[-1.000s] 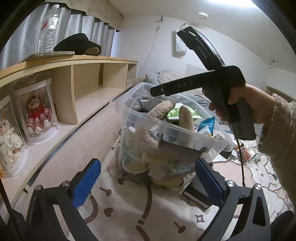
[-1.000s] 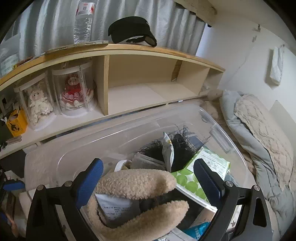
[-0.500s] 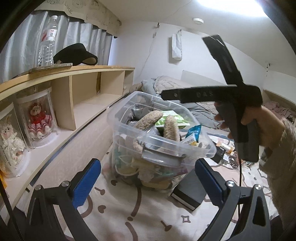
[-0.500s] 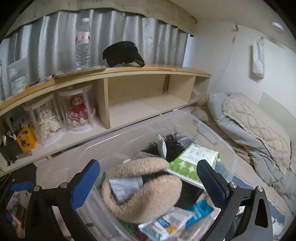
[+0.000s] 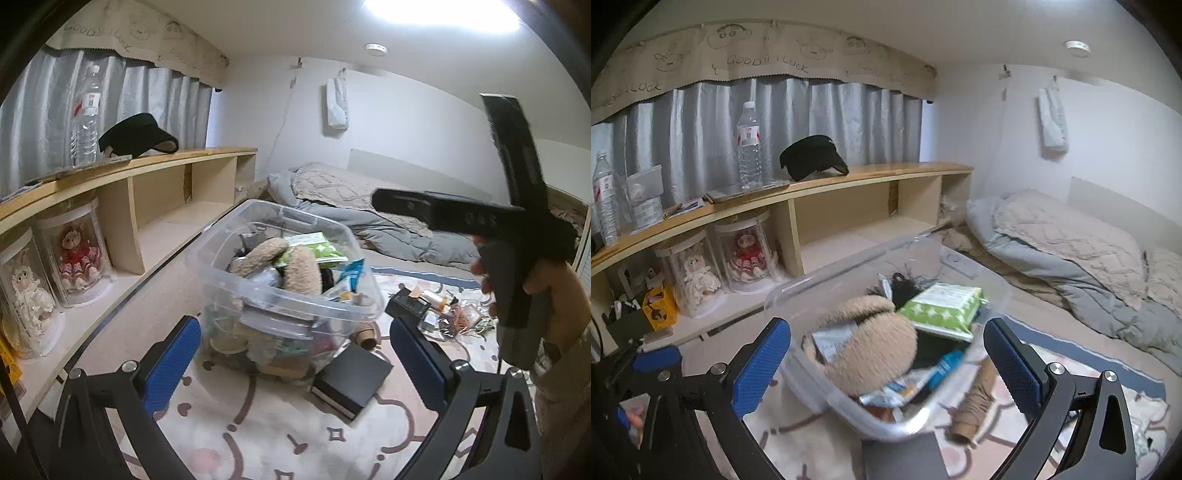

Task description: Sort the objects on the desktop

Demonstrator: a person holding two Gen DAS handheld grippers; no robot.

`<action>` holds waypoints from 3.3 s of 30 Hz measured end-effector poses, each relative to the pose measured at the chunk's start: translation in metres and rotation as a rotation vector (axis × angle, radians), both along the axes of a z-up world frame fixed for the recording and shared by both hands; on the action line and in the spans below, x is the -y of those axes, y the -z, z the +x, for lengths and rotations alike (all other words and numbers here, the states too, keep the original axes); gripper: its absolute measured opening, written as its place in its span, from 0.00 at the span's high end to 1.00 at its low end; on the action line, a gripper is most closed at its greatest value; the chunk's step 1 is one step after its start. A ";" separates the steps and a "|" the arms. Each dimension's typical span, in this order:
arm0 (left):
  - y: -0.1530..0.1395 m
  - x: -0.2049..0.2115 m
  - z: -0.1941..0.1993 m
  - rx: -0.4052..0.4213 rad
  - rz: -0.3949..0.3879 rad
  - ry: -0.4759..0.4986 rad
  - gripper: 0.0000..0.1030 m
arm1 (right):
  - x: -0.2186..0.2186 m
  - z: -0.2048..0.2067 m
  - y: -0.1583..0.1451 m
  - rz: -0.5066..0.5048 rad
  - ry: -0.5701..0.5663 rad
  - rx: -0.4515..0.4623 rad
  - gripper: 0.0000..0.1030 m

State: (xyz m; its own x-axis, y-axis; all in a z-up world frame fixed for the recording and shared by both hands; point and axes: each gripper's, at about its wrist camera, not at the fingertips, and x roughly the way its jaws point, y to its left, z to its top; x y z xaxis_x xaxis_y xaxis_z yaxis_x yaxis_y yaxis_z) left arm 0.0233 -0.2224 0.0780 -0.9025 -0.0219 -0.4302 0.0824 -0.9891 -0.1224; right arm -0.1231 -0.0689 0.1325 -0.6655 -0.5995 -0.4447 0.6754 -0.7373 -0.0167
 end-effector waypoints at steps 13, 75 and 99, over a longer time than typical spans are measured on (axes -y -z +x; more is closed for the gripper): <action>-0.027 -0.070 0.015 -0.041 0.015 0.044 0.00 | -0.100 0.059 0.000 0.007 0.072 -0.023 0.00; 0.027 -0.127 0.084 0.008 -0.080 0.003 0.00 | -0.220 0.173 0.071 -0.039 0.302 -0.043 0.00; 0.024 -0.138 0.086 0.000 -0.091 0.022 0.00 | -0.225 0.177 0.076 -0.055 0.297 -0.021 0.00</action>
